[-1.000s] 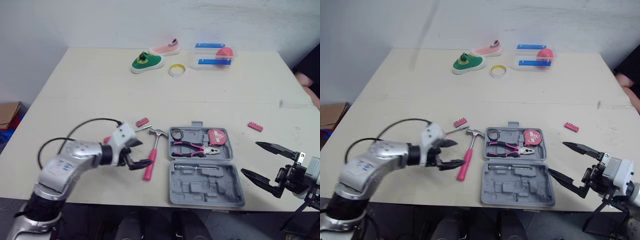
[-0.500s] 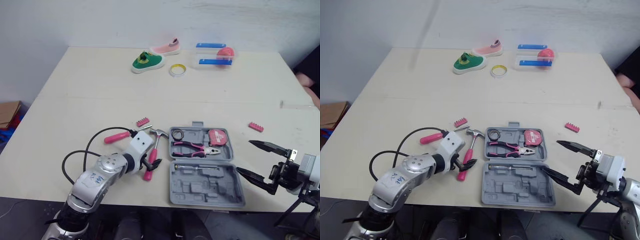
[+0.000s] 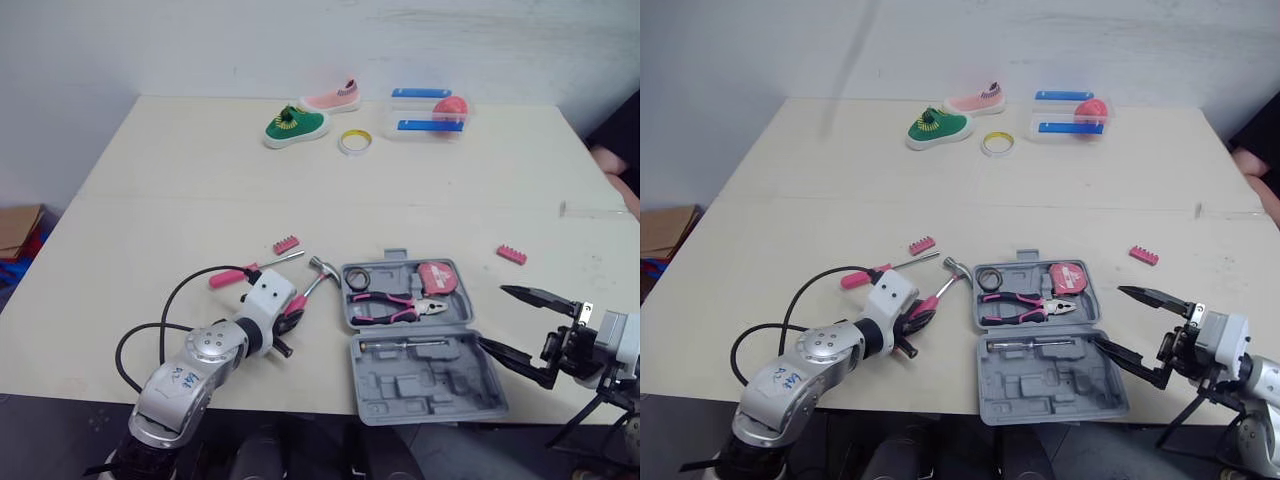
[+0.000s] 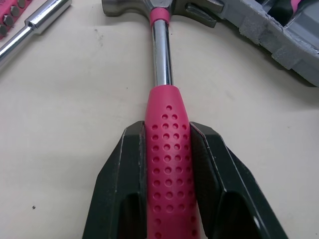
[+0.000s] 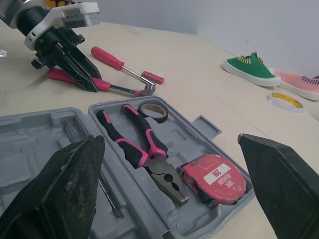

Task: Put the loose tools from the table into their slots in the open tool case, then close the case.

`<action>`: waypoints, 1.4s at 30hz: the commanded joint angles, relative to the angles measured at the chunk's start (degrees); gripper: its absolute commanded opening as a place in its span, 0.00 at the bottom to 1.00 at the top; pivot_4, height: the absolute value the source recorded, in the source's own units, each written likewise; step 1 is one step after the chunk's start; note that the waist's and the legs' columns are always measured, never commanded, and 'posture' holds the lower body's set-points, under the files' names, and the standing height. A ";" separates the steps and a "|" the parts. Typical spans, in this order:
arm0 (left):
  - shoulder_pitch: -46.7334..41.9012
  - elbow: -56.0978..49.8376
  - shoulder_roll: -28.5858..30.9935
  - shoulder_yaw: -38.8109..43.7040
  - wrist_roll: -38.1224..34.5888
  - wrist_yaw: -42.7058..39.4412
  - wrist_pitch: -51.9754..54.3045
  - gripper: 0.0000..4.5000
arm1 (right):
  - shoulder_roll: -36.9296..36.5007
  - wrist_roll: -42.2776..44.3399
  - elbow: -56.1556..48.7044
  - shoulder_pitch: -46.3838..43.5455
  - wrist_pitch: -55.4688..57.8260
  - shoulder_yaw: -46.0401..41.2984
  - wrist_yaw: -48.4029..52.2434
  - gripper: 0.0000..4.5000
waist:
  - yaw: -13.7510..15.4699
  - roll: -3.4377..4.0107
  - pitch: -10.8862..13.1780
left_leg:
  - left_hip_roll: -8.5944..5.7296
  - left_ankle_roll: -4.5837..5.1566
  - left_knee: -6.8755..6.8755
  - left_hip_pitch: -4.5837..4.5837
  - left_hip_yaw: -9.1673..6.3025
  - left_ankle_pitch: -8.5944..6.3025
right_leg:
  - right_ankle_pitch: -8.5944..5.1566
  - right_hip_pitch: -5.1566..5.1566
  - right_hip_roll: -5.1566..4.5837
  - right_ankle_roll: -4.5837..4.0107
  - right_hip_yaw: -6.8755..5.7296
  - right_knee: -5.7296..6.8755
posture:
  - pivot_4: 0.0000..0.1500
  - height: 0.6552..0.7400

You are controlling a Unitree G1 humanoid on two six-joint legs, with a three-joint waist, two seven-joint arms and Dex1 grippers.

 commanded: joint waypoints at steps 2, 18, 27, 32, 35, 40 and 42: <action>0.25 2.27 0.61 4.88 2.41 1.23 -6.46 0.13 | 0.64 1.29 -1.13 0.98 -1.48 -2.58 -0.43 1.00 | 0.08 -0.01 0.01 | 0.00 0.00 0.00 0.00 -0.01 0.00 | 0.00 0.00 0.00 0.00 0.00 0.02 | 1.00 1.00; -13.09 -0.20 12.80 2.09 -16.30 -36.96 -20.20 0.13 | -2.09 -0.15 -6.41 7.17 0.90 -9.61 -6.17 1.00 | 1.46 -0.03 0.02 | -0.06 0.06 -0.01 -0.32 0.01 -0.06 | 0.01 -0.15 -0.11 -0.01 -0.12 -0.26 | 1.00 1.00; -24.73 8.42 4.89 -16.64 -9.36 -35.71 -13.60 0.13 | -2.34 1.18 -11.50 16.08 4.41 -14.83 -6.82 1.00 | 1.65 0.02 0.02 | -0.09 0.09 0.05 -0.29 -0.07 0.02 | 0.06 -0.13 0.07 0.09 -0.04 -0.24 | 1.00 1.00; -29.46 13.22 -2.63 -23.33 -6.19 -33.20 -11.12 0.13 | -0.96 1.78 -14.32 20.90 5.50 -17.18 -6.64 1.00 | 1.55 -0.04 0.05 | -0.06 0.09 0.05 -0.37 0.01 -0.05 | 0.08 -0.17 0.12 0.13 0.10 -0.35 | 1.00 1.00; -31.25 15.32 -5.94 -25.59 -3.55 -30.48 -8.91 0.13 | 0.13 2.00 -17.51 22.88 6.38 -17.39 -7.78 1.00 | 1.64 -0.04 0.06 | -0.04 0.08 0.06 -0.38 -0.03 -0.05 | 0.07 -0.17 0.14 0.13 0.07 -0.34 | 1.00 1.00; -31.37 15.23 -8.92 -25.51 -4.50 -29.71 -4.59 0.13 | 0.75 1.63 -19.20 23.08 7.22 -17.01 -9.06 1.00 | 1.16 -0.03 0.05 | 0.00 0.04 0.05 -0.35 -0.06 -0.02 | 0.06 -0.18 0.18 0.11 0.07 -0.31 | 1.00 1.00; -31.43 15.04 -9.58 -25.91 -4.22 -29.16 -3.17 0.13 | 0.47 1.61 -19.39 22.35 7.68 -17.08 -9.84 1.00 | 1.16 -0.03 0.05 | -0.04 0.06 0.06 -0.36 -0.05 -0.01 | 0.06 -0.18 0.15 0.11 0.08 -0.31 | 1.00 1.00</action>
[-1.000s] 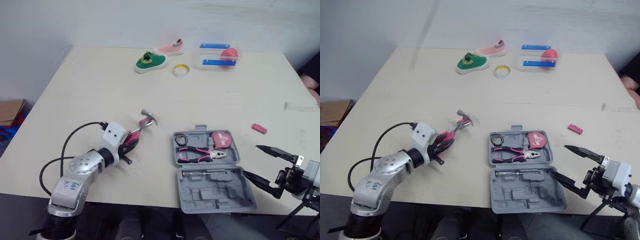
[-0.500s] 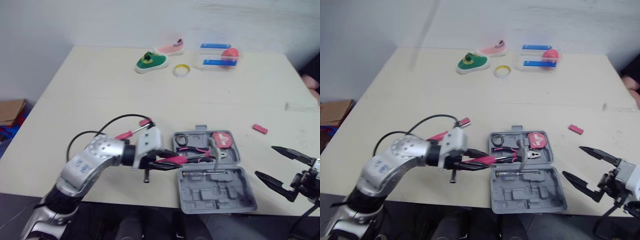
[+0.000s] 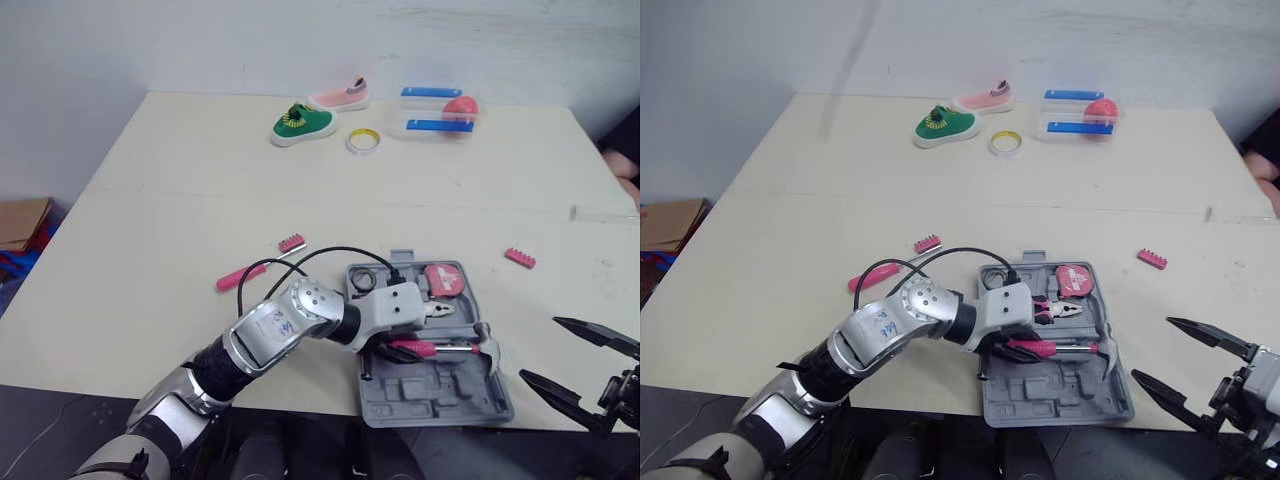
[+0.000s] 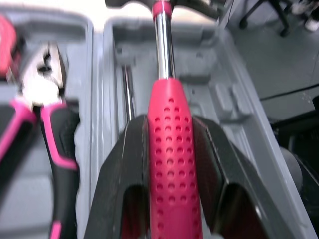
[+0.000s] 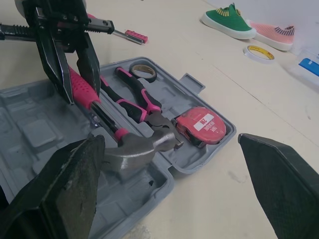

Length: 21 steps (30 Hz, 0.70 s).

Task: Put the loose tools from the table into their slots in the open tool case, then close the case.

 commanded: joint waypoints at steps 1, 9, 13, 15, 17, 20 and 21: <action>-0.98 -1.42 -1.23 -0.59 -0.24 0.49 1.34 0.13 | -0.15 0.97 -1.97 -0.68 0.43 -1.74 -1.24 1.00 | -0.05 0.00 0.00 | -0.01 0.01 0.00 0.00 0.00 0.00 | 0.00 0.00 -0.01 0.00 0.01 0.00 | 1.00 1.00; -0.54 -1.16 -1.32 -1.17 -0.50 0.97 4.23 0.13 | -0.32 0.47 -2.84 -1.80 1.53 -1.11 -1.90 1.00 | -0.05 0.01 0.00 | -0.01 0.00 0.00 -0.01 -0.02 0.00 | -0.01 0.00 -0.02 -0.02 -0.03 0.00 | 1.00 1.00; -0.65 -0.85 -1.20 -3.13 0.09 1.18 5.26 0.13 | 0.11 0.21 -3.30 -1.41 1.62 -0.90 -2.04 1.00 | -0.06 0.01 -0.01 | 0.00 0.00 0.00 -0.01 -0.03 0.00 | -0.01 0.00 -0.01 -0.02 -0.03 0.00 | 1.00 1.00; -0.36 -0.10 -1.42 -4.35 0.48 1.18 4.82 0.13 | 0.26 0.16 -3.46 -1.35 1.73 -0.84 -2.13 1.00 | -0.02 0.01 -0.01 | -0.01 0.00 0.00 -0.01 -0.03 0.00 | -0.01 0.00 -0.02 -0.02 -0.03 0.00 | 1.00 1.00; -0.41 0.73 -1.57 -5.05 1.29 1.59 3.75 0.13 | 0.28 0.11 -3.63 -1.46 1.93 -0.81 -2.29 1.00 | 0.01 0.02 -0.01 | -0.02 0.01 0.00 -0.01 -0.03 -0.01 | -0.01 0.02 -0.03 -0.02 -0.03 0.00 | 1.00 1.00; -0.17 2.15 -2.32 -5.37 2.80 3.17 2.27 0.13 | 0.63 -0.05 -3.73 -1.56 1.90 -0.54 -2.46 1.00 | 0.10 0.03 -0.02 | -0.02 0.01 0.01 0.00 -0.03 -0.01 | -0.01 0.03 -0.04 -0.02 -0.03 0.00 | 1.00 1.00; 0.09 2.51 -2.75 -5.01 3.14 3.75 1.87 0.13 | 0.78 -0.11 -3.73 -1.54 1.83 -0.44 -2.46 1.00 | 0.11 0.03 -0.02 | -0.03 0.02 0.01 0.01 -0.03 -0.01 | -0.01 0.03 -0.04 -0.02 -0.03 0.00 | 1.00 1.00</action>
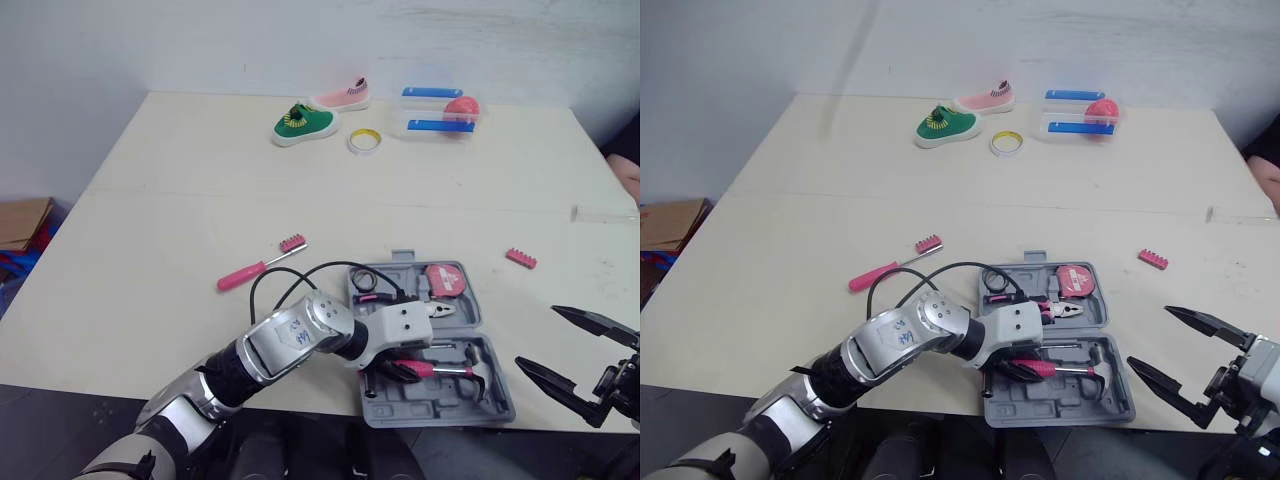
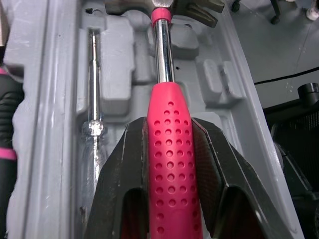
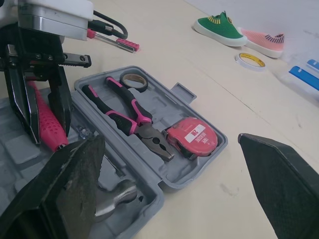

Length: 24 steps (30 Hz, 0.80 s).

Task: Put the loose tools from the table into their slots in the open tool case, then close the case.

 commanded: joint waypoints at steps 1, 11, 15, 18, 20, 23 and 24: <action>0.33 0.92 -1.29 -0.29 1.77 1.96 -1.93 0.13 | 0.72 0.47 -1.63 0.35 -0.51 -0.53 -0.26 1.00 | -0.03 0.00 0.00 | 0.00 0.00 0.00 0.00 0.00 0.00 | 0.00 0.00 0.00 0.00 0.00 0.00 | 1.00 1.00; 0.18 0.59 0.18 -1.22 2.54 1.62 -2.60 0.13 | 1.09 -0.01 -0.01 -1.25 -1.29 0.48 0.56 1.00 | -0.18 0.04 -0.02 | 0.02 0.01 0.01 0.00 0.00 0.01 | 0.00 0.00 0.01 0.00 0.01 0.00 | 1.00 1.00; -0.31 -0.98 0.18 -0.13 2.68 1.25 -5.55 0.54 | 1.35 -0.03 0.47 -1.33 -1.64 0.41 1.16 1.00 | -0.19 0.04 -0.02 | 0.02 0.01 0.00 0.00 -0.01 0.01 | 0.00 0.00 0.01 0.00 -0.01 0.00 | 1.00 1.00; -1.42 -2.99 1.97 -0.38 2.49 -1.65 -8.57 0.87 | 1.51 -0.04 0.74 -1.32 -1.93 0.38 1.57 1.00 | -0.25 0.04 -0.02 | 0.02 0.01 0.00 0.00 0.00 0.01 | 0.00 0.01 0.01 0.00 -0.01 0.00 | 1.00 1.00; -1.44 -3.87 1.83 0.96 1.53 -2.80 -10.38 0.98 | 1.58 0.00 1.00 -1.28 -2.17 0.36 1.91 1.00 | -0.21 0.04 -0.02 | 0.02 0.01 0.00 0.00 0.00 0.01 | 0.00 0.01 0.01 0.00 -0.02 0.00 | 1.00 1.00; -0.35 -3.08 0.81 5.50 -1.30 -5.93 -17.61 0.98 | 1.45 0.10 1.51 -1.43 -2.33 0.34 2.42 1.00 | -0.18 0.03 -0.02 | 0.01 0.01 0.00 -0.02 0.00 0.01 | 0.00 0.01 0.00 0.00 -0.02 0.00 | 1.00 1.00; 0.62 -2.31 0.36 6.91 -2.34 -6.71 -19.56 0.98 | 1.41 0.13 1.64 -1.45 -2.38 0.33 2.58 1.00 | -0.19 0.04 -0.02 | 0.01 0.01 0.00 -0.02 0.00 0.00 | 0.00 0.01 0.00 0.00 -0.02 -0.01 | 1.00 1.00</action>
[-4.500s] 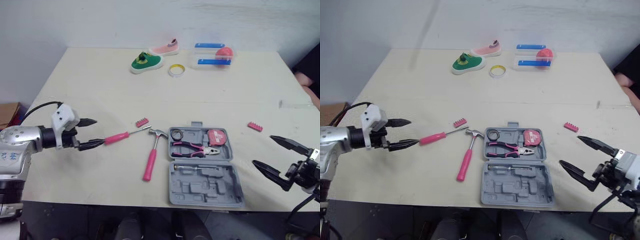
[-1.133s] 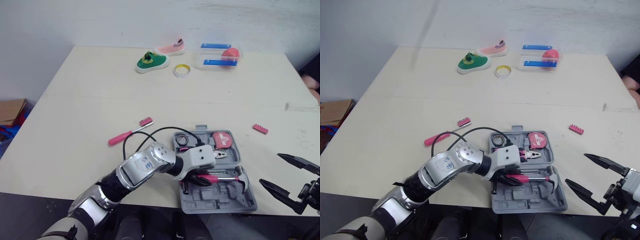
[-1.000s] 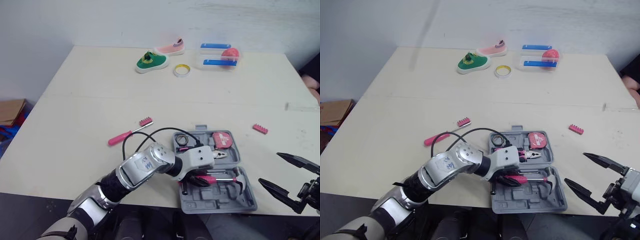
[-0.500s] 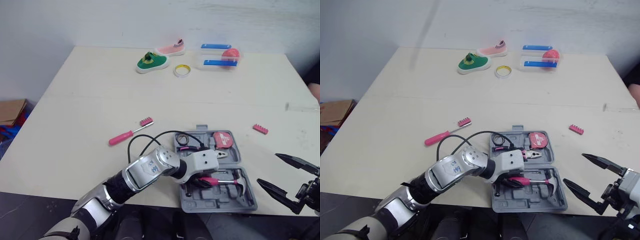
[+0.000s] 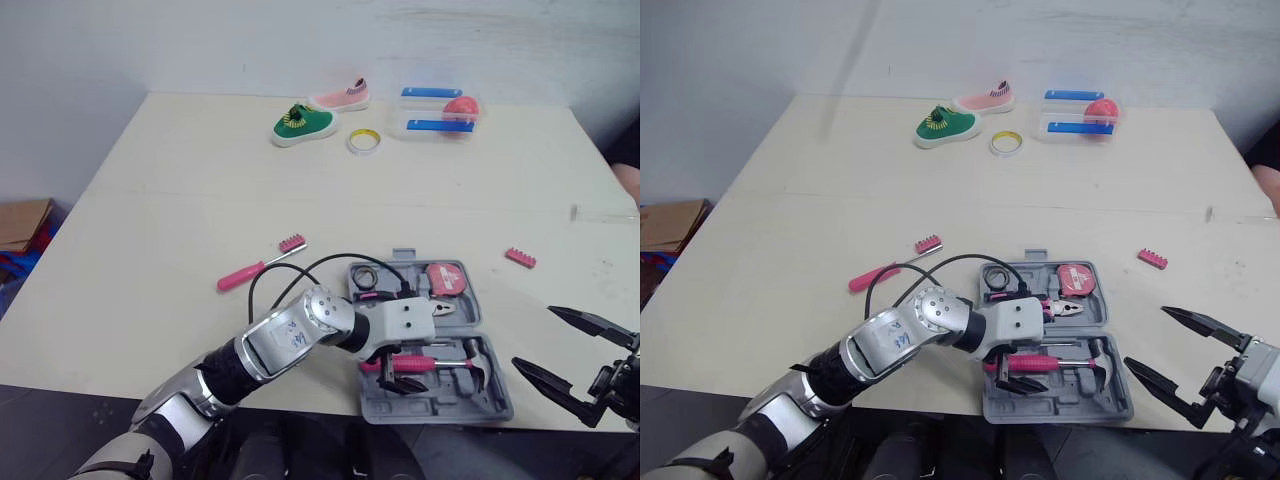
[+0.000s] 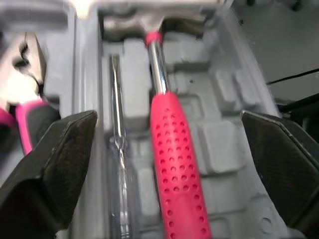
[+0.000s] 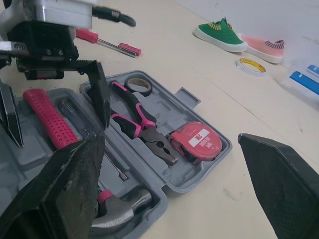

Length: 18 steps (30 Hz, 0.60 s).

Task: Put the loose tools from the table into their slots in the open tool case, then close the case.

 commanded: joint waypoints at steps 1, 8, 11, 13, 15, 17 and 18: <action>2.07 -0.53 -1.84 5.48 -3.34 -3.38 -8.85 0.98 | 0.02 0.67 -0.09 0.04 -1.05 -0.41 0.64 1.00 | -0.03 0.01 0.00 | 0.00 0.01 0.00 0.00 0.01 0.00 | 0.00 0.00 0.00 0.00 0.00 0.00 | 1.00 1.00; 9.63 5.17 -3.13 5.59 -1.47 -5.48 -21.07 0.34 | 0.34 0.81 0.05 0.60 -1.13 -0.95 1.01 1.00 | -0.02 0.03 -0.02 | 0.01 -0.01 0.00 0.03 0.01 0.01 | 0.01 0.00 0.03 0.01 -0.02 0.02 | 1.00 1.00; 11.14 7.97 -3.51 2.93 2.01 -4.31 -22.76 0.04 | 0.68 1.05 -0.50 1.94 -1.03 -1.55 1.25 1.00 | 0.00 0.03 -0.02 | -0.01 0.01 0.02 0.03 0.01 0.00 | 0.01 0.01 0.01 0.02 0.00 0.02 | 1.00 1.00; 11.23 10.15 -4.83 2.05 4.36 -2.13 -22.76 0.02 | 0.71 1.26 -0.59 2.70 -1.01 -2.08 1.34 1.00 | 0.01 0.03 -0.02 | -0.01 0.02 0.02 0.03 0.01 -0.02 | 0.01 0.01 0.02 0.02 -0.01 0.01 | 1.00 1.00; 11.22 10.83 -5.34 1.13 4.92 -2.50 -21.72 0.02 | 0.72 1.48 -0.69 3.36 -1.06 -2.52 1.42 1.00 | 0.09 0.02 -0.01 | -0.01 0.03 0.02 0.02 0.01 -0.02 | 0.01 0.01 0.01 0.03 0.00 0.01 | 1.00 1.00; 11.28 11.61 -5.49 0.46 6.31 -2.23 -20.60 0.02 | 0.72 1.68 -0.86 3.86 -1.07 -2.77 1.39 1.00 | 0.13 0.02 -0.01 | -0.01 0.04 0.02 0.02 0.01 -0.03 | 0.02 0.01 0.01 0.03 -0.01 0.01 | 1.00 1.00; 11.42 11.79 -5.62 0.41 6.81 -1.87 -20.02 0.02 | 0.73 1.85 -0.98 4.16 -1.05 -2.95 1.37 1.00 | 0.08 0.02 -0.01 | -0.01 0.03 0.02 0.02 0.00 -0.03 | 0.01 0.01 0.01 0.03 -0.02 0.01 | 1.00 1.00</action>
